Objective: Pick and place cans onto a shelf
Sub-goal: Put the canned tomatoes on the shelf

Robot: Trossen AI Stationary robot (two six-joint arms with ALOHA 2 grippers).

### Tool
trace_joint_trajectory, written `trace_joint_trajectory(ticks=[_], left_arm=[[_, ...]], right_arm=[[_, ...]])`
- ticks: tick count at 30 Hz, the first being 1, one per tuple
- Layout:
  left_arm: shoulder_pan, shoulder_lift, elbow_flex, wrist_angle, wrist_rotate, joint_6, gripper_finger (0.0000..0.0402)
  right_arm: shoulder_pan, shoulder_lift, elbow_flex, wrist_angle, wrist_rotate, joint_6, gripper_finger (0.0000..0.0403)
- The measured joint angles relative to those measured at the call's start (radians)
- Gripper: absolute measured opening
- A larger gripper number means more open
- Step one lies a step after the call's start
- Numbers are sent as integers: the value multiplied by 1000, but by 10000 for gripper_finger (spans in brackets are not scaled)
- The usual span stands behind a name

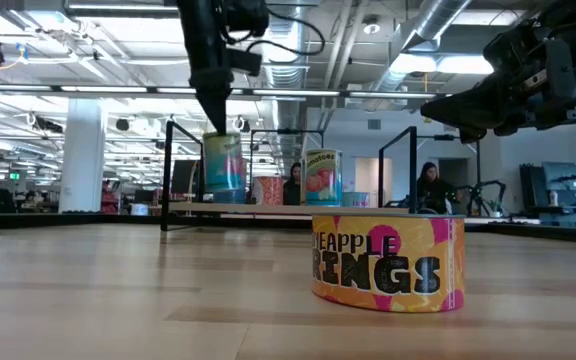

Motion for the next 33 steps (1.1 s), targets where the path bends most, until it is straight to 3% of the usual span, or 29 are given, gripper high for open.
trace_joint_trajectory(ticks=[16, 33], left_arm=[[97, 71, 23, 4, 28, 28, 0], [93, 39, 22, 34, 23, 85, 43]], right_arm=[[0, 0, 0, 3, 0, -6, 11], [0, 0, -1, 3, 1, -10, 11]])
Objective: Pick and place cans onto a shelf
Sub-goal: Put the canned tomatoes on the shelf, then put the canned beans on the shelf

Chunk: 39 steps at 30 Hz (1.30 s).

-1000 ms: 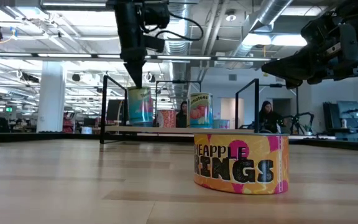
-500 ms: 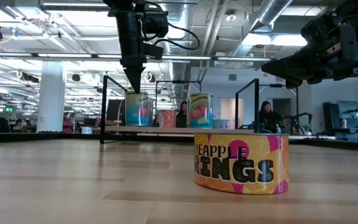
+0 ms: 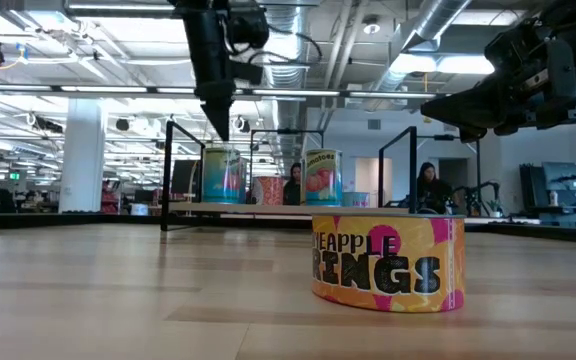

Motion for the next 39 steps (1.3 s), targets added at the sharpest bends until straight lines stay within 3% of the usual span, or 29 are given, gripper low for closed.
trace_joint_trajectory(ticks=[7, 13, 16, 21, 26, 30, 39], left_arm=[[-82, -171, -100, 190, 16, -10, 29], [-252, -378, -381, 531, 63, -69, 6], [-361, -465, -543, 737, 70, -109, 4], [-544, -534, -792, 1127, 67, -153, 4], [-675, -526, -971, 1442, 48, -141, 4], [-724, -526, -1042, 1541, 18, -153, 4], [-738, -526, -1054, 1532, -4, -140, 4]], right_arm=[[0, 0, 0, 0, 0, 0, 11], [0, 0, 3, -7, 2, 14, 11], [14, 0, 47, -98, 3, 24, 11], [96, 0, 219, -495, 51, 48, 11], [250, 24, 451, -1063, 128, 259, 11], [410, 78, 607, -1386, 136, 515, 11], [720, 306, 948, -1913, 124, 1031, 37]])
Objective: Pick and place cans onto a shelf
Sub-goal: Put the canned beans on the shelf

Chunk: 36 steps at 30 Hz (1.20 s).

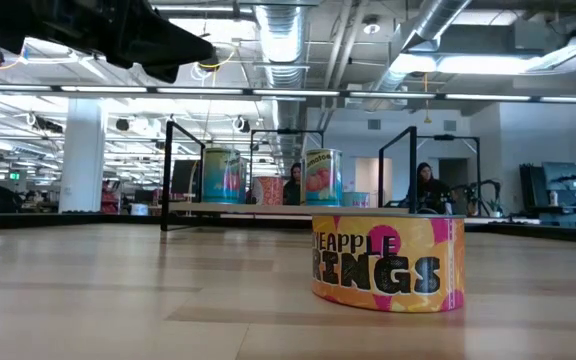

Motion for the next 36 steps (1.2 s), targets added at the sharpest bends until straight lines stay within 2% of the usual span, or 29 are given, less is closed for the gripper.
trace_joint_trajectory(ticks=[5, 10, 14, 18, 22, 26, 29, 33, 36], left_arm=[[1, 0, 0, 0, 0, 11, 4], [2, 0, 0, -19, 0, 14, 4], [2, 0, 0, -49, 0, 14, 4], [2, 0, 0, -64, -22, 13, 4], [2, 0, 0, -72, -43, -16, 4], [1, 0, 0, -86, -51, -66, 4], [-6, 0, 0, -81, -97, -92, 4], [-7, 0, 0, -82, -112, -126, 4], [-7, 0, 0, -81, -112, -134, 4]], right_arm=[[93, 135, 203, -208, -45, 202, 71], [139, 261, 321, -266, -115, 331, 117], [140, 353, 354, -271, -202, 344, 158], [117, 417, 357, -316, -221, 306, 178], [81, 453, 359, -344, -231, 205, 152], [41, 457, 360, -347, -220, 68, 71], [3, 442, 357, -337, -153, -62, 16], [-81, 413, 356, -296, -70, -238, 22], [-170, 390, 357, -242, 3, -438, 13]])
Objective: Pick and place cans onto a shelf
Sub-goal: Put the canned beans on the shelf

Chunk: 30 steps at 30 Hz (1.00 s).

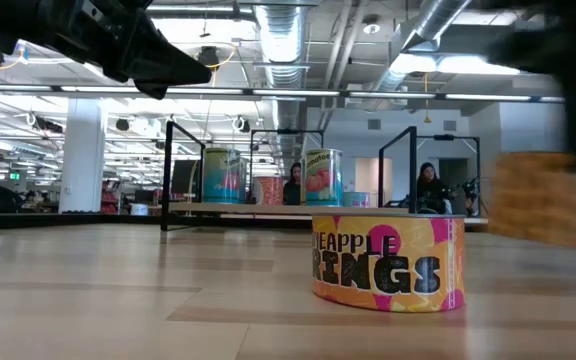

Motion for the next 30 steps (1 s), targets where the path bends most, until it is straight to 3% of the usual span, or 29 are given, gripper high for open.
trace_joint_trajectory(ticks=[3, 7, 13, 20, 30], left_arm=[[0, 0, 0, 5, 0, 1, 4], [0, 0, 0, 3, 0, 2, 4], [0, 0, 0, 3, 0, 2, 4], [0, 0, 0, -1, 1, -6, 4], [0, 0, 0, 0, 1, -9, 4]], right_arm=[[-116, -5, 0, 126, 60, -258, 6], [-284, -1, 0, 340, 59, -596, 12], [-481, 7, 1, 529, -10, -915, 9], [-602, 7, 1, 552, -80, -1063, 10], [-628, 39, -2, 516, -179, -1033, 12]])
